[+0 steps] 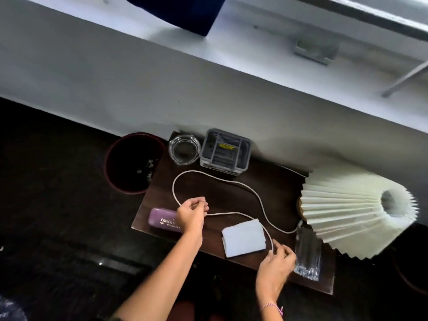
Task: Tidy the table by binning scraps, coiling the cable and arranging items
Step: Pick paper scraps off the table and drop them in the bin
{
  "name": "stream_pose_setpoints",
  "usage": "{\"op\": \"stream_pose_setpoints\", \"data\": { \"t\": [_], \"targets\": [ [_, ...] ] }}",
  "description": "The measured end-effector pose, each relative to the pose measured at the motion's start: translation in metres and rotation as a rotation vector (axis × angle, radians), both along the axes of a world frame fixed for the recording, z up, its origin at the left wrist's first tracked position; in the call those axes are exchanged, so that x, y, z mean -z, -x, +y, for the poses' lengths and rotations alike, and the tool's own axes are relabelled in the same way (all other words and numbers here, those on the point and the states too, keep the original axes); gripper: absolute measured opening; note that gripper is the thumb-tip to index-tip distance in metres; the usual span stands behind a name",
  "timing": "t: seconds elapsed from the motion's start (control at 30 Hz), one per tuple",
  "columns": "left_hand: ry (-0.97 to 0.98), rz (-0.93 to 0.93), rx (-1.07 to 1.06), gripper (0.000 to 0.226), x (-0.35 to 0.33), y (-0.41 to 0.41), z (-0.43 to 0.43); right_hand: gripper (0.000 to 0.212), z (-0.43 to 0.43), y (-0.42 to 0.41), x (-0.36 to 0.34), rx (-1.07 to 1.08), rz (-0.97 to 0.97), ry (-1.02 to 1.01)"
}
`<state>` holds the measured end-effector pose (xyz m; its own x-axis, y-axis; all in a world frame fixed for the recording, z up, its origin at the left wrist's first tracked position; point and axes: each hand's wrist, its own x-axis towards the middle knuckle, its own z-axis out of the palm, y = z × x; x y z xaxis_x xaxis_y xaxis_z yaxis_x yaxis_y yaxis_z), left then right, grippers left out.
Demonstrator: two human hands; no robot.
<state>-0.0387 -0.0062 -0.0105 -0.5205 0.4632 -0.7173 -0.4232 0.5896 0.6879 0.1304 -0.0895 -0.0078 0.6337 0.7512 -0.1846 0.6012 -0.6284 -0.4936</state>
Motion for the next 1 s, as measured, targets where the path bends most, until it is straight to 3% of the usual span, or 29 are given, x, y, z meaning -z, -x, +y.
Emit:
{"op": "stream_pose_setpoints", "data": {
  "t": [0.27, 0.63, 0.8, 1.0],
  "targets": [
    [0.026, -0.012, 0.094, 0.015, 0.001, -0.034, -0.013, 0.032, 0.001, -0.016, 0.008, 0.086, 0.112, 0.140],
    [0.053, -0.018, 0.125, 0.017, 0.003, -0.048, -0.006, 0.031, 0.008, -0.024, 0.019, 0.190, 0.209, 0.162],
    [0.075, -0.014, 0.119, 0.012, 0.004, -0.048, -0.004, 0.032, 0.011, -0.027, 0.016, 0.136, 0.153, 0.157],
    [0.075, -0.131, 0.160, 0.011, -0.006, -0.046, -0.003, 0.036, 0.024, 0.002, -0.007, -0.124, 0.080, -0.086]
  ]
}}
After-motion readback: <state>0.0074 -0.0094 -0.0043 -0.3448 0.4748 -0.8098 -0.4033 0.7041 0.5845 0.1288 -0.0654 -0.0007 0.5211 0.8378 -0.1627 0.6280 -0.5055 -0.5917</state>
